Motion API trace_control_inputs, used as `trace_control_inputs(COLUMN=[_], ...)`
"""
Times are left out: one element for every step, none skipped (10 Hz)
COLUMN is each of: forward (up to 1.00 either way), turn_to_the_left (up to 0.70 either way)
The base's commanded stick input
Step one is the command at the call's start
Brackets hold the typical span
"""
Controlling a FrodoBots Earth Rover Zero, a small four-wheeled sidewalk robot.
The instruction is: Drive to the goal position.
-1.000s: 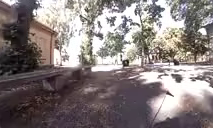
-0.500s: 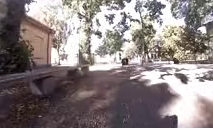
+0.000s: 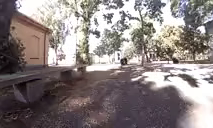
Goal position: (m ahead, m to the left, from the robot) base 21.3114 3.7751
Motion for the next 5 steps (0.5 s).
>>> trace_control_inputs(forward=[0.7,0.7,0.7,0.7,0.7], turn_to_the_left=[0.0,0.0,0.0,0.0,0.0])
